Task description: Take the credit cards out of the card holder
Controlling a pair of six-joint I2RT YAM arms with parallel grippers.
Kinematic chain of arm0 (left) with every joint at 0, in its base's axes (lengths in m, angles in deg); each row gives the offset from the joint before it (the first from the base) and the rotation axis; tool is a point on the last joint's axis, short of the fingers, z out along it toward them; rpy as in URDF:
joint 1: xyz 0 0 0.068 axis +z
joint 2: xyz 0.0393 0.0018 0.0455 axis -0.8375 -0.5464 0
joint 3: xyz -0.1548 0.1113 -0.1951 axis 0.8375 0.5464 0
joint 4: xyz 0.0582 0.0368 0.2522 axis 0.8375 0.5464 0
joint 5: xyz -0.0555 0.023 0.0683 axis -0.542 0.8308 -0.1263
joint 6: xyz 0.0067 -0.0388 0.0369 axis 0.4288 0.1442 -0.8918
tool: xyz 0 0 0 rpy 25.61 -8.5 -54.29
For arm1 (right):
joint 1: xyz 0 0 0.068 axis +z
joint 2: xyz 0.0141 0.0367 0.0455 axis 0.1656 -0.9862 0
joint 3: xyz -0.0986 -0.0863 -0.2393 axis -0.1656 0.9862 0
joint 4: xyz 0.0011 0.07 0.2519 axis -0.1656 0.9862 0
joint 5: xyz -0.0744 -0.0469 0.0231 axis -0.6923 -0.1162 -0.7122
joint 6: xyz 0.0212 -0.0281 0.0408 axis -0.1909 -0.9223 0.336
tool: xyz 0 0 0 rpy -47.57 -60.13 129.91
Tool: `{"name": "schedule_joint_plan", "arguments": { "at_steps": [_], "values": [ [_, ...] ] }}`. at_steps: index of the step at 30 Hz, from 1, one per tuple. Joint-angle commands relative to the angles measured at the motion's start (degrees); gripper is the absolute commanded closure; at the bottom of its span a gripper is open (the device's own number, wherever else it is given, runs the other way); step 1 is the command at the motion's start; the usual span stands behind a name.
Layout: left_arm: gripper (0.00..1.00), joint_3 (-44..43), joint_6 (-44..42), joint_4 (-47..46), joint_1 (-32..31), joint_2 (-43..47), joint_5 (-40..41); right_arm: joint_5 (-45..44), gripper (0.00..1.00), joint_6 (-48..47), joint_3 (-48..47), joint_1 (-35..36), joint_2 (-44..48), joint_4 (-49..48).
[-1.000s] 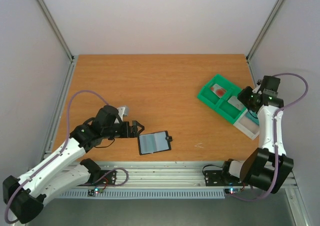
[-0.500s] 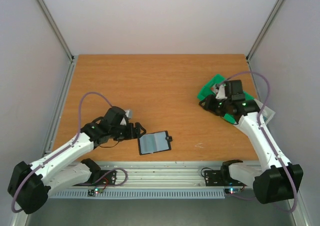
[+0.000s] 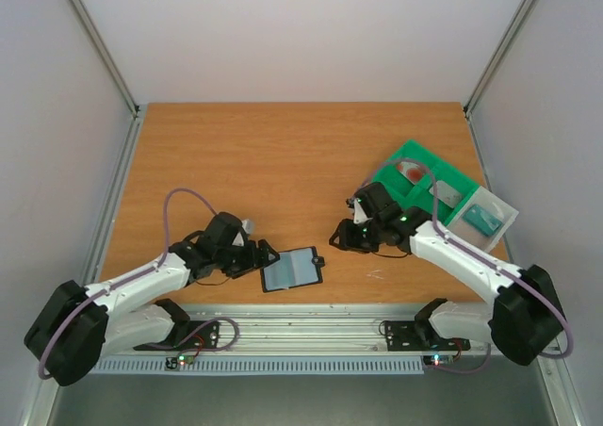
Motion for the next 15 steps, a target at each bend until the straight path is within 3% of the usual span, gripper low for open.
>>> {"name": "schedule_joint_plan", "arguments": {
  "at_steps": [1,4,15],
  "values": [
    [0.18,3.38,2.72,-13.44,-0.07,-2.08,-2.97,-1.32,0.68,2.53,1.05,3.39,-4.48,-7.58],
    [0.18,4.73,3.75,-17.95,-0.13,-3.27,-3.79,-2.34,0.68,2.53,1.19,5.05,-7.03,-10.16],
    [0.18,5.56,1.75,-17.94,-0.10,-3.33,-4.89,-2.03,0.69,1.15,-1.04,7.12,-18.64,-14.83]
  ]
}}
